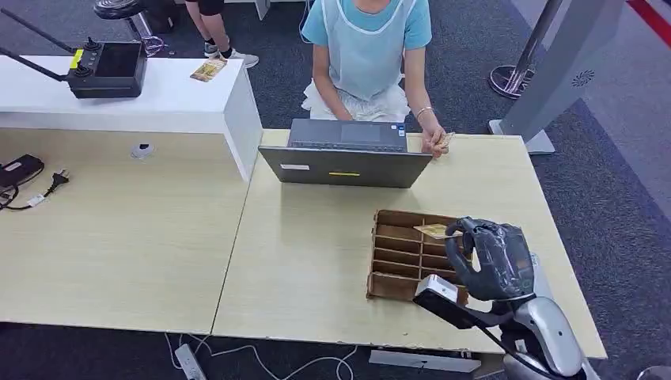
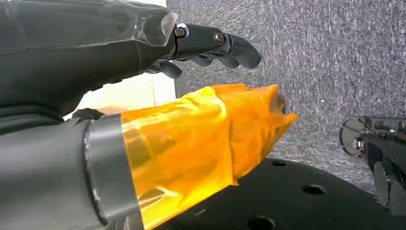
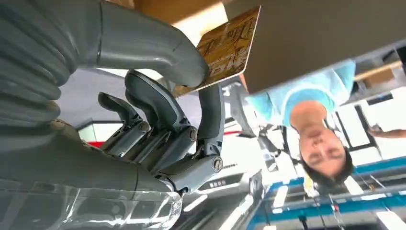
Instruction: Pass the card to the sensor for recognition and then transmit it.
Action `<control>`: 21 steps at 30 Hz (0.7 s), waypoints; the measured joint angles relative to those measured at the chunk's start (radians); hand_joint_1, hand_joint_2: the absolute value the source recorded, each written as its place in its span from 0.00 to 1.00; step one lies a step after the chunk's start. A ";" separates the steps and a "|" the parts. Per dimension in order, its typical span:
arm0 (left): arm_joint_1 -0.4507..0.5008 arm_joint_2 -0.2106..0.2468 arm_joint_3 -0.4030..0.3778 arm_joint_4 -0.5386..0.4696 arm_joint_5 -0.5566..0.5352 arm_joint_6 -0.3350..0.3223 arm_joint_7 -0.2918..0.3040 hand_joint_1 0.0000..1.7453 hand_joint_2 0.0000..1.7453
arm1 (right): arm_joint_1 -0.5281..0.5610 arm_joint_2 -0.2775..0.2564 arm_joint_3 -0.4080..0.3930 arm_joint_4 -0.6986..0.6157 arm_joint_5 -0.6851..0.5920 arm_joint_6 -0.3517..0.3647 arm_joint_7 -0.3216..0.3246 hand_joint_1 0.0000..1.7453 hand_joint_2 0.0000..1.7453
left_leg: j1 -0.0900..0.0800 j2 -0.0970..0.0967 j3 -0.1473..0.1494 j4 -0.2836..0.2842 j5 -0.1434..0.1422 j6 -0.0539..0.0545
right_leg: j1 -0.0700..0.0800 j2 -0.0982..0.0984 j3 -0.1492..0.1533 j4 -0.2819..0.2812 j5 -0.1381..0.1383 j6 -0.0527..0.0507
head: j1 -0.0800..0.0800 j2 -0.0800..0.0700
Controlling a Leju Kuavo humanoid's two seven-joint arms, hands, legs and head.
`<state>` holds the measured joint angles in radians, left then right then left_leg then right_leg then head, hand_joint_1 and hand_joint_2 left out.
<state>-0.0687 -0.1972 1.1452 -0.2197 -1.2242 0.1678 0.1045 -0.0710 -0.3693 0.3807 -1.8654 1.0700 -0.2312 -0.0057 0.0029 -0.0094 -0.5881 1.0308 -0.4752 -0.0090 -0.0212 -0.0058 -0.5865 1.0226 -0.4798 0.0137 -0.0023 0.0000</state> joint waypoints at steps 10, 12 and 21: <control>-0.001 0.008 0.000 0.000 -0.013 -0.004 0.003 0.00 0.00 | -0.214 -0.001 0.040 0.017 -0.011 0.031 -0.008 1.00 1.00 | 0.000 0.000 0.000 0.000 0.001 0.000 | 0.000 0.000 0.000 0.000 0.000 0.000 | 0.000 0.000; -0.001 0.009 0.000 0.000 -0.015 -0.004 0.003 0.00 0.00 | -0.252 -0.001 0.053 0.027 -0.011 0.037 -0.003 1.00 1.00 | 0.000 0.000 0.000 0.000 0.001 0.000 | 0.000 0.000 0.000 0.000 0.000 0.000 | 0.000 0.000; -0.002 0.010 0.000 0.000 -0.023 -0.005 0.005 0.00 0.00 | -0.409 -0.001 0.097 0.077 -0.033 0.093 0.014 1.00 1.00 | 0.000 0.000 0.000 0.000 0.001 0.000 | 0.000 0.000 0.000 0.001 0.000 0.000 | 0.000 0.000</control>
<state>-0.0711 -0.1873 1.1448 -0.2197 -1.2470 0.1625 0.1091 -0.4805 -0.3700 0.4780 -1.7883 1.0368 -0.1384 0.0080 0.0030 -0.0096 -0.5882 1.0308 -0.4743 -0.0094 -0.0212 -0.0060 -0.5865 1.0232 -0.4797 0.0136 -0.0023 0.0000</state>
